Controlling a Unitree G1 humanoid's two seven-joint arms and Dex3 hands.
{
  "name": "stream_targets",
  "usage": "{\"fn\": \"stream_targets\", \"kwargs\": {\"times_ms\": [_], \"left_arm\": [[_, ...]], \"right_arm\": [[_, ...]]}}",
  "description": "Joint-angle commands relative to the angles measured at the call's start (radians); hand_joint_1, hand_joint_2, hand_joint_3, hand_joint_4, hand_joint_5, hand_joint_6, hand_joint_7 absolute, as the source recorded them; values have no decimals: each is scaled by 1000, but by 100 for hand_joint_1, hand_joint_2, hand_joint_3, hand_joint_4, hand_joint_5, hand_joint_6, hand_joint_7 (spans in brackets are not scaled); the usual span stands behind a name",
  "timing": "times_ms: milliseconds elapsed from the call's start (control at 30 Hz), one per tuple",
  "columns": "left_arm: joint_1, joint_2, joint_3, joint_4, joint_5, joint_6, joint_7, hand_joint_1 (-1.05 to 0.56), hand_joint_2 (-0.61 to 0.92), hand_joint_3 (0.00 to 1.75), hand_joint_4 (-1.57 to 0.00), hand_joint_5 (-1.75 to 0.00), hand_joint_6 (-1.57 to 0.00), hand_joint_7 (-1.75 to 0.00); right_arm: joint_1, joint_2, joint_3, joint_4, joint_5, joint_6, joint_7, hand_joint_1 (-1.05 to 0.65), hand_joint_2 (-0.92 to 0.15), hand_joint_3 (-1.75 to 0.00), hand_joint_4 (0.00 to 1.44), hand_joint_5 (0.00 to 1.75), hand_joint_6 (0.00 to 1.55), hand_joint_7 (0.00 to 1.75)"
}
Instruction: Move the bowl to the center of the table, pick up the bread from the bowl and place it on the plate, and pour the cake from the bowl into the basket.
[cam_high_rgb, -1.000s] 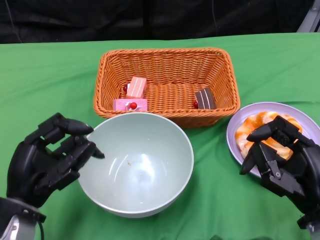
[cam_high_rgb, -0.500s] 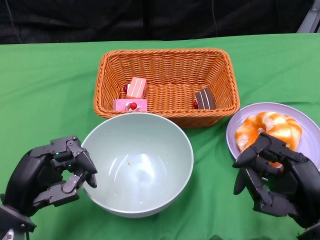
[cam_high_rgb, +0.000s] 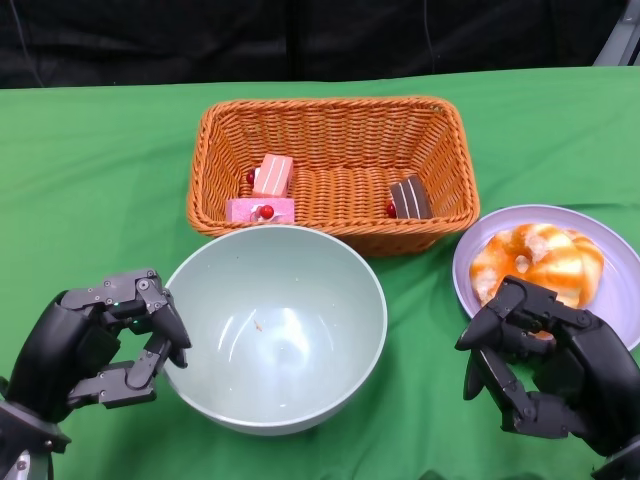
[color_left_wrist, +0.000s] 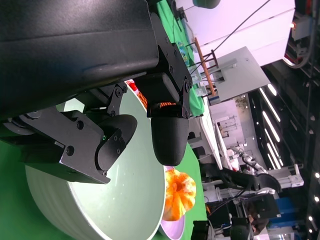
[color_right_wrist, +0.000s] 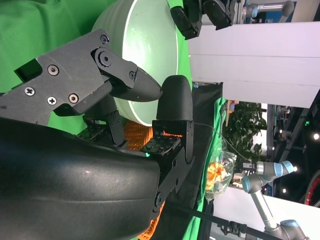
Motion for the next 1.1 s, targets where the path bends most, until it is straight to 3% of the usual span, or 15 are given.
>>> {"fn": "stream_targets", "kwargs": {"times_ms": [33, 867, 1100], "left_arm": [[-22, 19, 12, 26, -4, -17, -3, 15, 53, 121, -73, -166, -81, -131], [3, 26, 29, 26, 7, -53, 32, 12, 51, 120, -75, -167, -82, -130], [39, 28, 42, 6, -2, -80, 48, 16, 52, 120, -75, -165, -82, -129]], "right_arm": [[-15, -17, -4, 22, 9, -29, 9, -20, -53, -101, 76, 163, 70, 140], [-79, -20, 0, 107, 26, -69, 66, -17, -53, -104, 77, 164, 69, 142], [-127, -15, 3, 167, 35, -91, 101, -19, -59, -92, 78, 162, 71, 140]]}}
